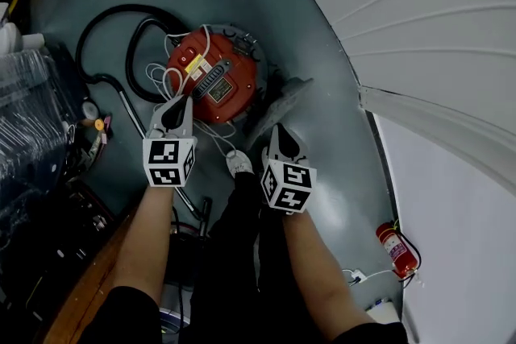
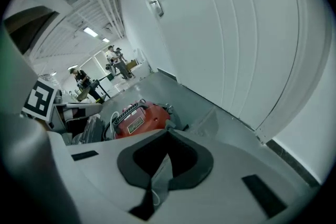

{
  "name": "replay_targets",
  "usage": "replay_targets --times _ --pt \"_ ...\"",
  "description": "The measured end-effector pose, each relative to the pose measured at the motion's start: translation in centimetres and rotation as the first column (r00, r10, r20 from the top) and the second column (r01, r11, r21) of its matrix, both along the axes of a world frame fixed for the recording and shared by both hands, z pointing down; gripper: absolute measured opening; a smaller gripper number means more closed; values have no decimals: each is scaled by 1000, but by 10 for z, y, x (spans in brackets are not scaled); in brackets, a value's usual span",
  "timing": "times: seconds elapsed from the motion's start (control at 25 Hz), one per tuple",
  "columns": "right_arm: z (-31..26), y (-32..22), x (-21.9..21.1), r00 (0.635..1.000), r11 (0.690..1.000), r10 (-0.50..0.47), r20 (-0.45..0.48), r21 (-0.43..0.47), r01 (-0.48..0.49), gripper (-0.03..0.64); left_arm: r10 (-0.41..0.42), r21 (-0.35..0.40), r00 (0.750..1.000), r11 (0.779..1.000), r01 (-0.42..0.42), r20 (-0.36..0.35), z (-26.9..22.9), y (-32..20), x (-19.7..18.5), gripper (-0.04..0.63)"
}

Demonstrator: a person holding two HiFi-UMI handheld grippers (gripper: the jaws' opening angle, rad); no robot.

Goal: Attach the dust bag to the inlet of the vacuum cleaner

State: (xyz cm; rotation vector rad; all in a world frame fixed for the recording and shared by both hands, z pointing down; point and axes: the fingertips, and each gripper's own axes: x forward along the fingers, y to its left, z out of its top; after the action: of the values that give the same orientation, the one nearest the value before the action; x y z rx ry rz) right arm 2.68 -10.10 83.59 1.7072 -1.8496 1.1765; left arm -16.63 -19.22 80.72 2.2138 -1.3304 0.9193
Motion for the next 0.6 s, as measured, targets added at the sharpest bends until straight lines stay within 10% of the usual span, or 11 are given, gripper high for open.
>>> replay_targets --times 0.6 --pt "-284 -36 20 990 943 -137 28 311 122 -4 -81 67 953 992 105 -291 -266 30 87 -3"
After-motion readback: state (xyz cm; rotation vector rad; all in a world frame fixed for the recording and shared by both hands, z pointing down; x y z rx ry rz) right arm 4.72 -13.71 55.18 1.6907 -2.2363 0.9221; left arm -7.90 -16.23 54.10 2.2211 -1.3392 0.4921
